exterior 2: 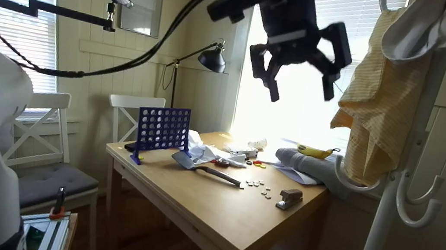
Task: Pick up the hang wire from the stand and put it on the table
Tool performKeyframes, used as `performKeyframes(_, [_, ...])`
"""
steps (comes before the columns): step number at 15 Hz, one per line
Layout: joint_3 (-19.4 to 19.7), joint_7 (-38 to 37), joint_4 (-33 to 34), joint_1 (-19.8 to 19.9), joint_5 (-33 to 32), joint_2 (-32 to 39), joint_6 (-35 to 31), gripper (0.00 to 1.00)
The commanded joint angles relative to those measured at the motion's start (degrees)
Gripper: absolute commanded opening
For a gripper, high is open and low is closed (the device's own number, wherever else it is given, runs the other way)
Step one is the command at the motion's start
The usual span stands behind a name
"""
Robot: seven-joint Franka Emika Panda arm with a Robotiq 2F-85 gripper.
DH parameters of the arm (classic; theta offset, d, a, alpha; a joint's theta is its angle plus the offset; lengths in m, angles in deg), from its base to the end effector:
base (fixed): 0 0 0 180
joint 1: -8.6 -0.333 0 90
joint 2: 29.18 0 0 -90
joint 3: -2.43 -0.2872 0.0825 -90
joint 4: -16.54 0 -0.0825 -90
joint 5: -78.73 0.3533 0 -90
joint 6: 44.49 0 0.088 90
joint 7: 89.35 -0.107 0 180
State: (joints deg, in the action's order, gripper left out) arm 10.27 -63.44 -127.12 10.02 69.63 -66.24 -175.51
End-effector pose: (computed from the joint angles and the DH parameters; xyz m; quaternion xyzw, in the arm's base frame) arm 0.3742 -0.0703 0.5266 0.9598 0.1840 0.1926 0.0887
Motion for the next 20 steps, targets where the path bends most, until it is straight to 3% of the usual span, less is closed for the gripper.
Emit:
performKeyframes(1, [-1.0, 2.0, 9.7, -3.1, -1.6, 4.2, -4.3, 1.00])
performKeyframes(5, [0.5, 2.6, 20.0, -6.1, 1.5, 10.4, -11.4, 1.00])
performKeyframes(8, [1.6, -0.4, 24.8, -7.6, 7.5, 14.9, -14.6, 1.00])
performKeyframes(15, [0.2, -3.4, 22.1, -7.8, 15.0, 17.0, -13.6, 1.00])
performKeyframes(16, [0.4, -3.3, 21.7, -8.0, 16.2, 17.0, -13.3, 0.94])
performKeyframes(17, [0.7, -3.2, 20.7, -8.1, 17.4, 16.9, -13.6, 0.72])
performKeyframes(19, [1.3, -2.7, 19.9, -8.3, 20.0, 17.2, -13.3, 0.69])
performKeyframes(20, [1.6, -2.6, 19.2, -8.3, 21.2, 17.4, -13.4, 0.62])
